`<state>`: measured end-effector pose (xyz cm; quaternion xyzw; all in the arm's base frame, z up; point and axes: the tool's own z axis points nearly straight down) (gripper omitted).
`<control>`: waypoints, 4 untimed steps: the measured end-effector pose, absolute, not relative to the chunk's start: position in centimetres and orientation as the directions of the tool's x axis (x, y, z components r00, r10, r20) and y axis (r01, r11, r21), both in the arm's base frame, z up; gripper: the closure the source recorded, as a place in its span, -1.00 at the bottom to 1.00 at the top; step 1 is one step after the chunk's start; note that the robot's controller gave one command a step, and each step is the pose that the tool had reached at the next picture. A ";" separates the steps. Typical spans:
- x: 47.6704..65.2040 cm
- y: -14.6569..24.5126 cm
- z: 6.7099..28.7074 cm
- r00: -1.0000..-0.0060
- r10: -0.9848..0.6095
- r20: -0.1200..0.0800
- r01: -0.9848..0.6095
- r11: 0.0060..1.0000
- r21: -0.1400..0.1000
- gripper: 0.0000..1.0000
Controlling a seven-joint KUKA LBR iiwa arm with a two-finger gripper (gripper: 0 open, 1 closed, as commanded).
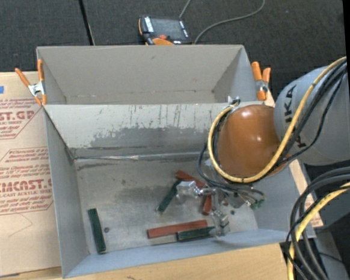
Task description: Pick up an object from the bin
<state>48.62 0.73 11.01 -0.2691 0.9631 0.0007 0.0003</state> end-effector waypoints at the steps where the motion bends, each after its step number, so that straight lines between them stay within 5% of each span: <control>1: 51.3 -1.8 7.0 -0.997 -0.074 0.003 -0.074 0.997 0.001 -1.00; 2: 57.3 -8.0 6.8 -0.988 -0.156 0.011 -0.156 0.988 0.002 -1.00; 3: 56.8 -7.5 6.7 -0.986 -0.162 0.032 -0.162 0.987 0.012 1.00; 4: 57.5 -5.9 21.6 -0.823 -0.568 -0.007 -0.568 0.823 -0.004 1.00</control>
Offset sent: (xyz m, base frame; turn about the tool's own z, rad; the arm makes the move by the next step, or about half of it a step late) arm 0.0272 -0.0257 -0.0394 0.4686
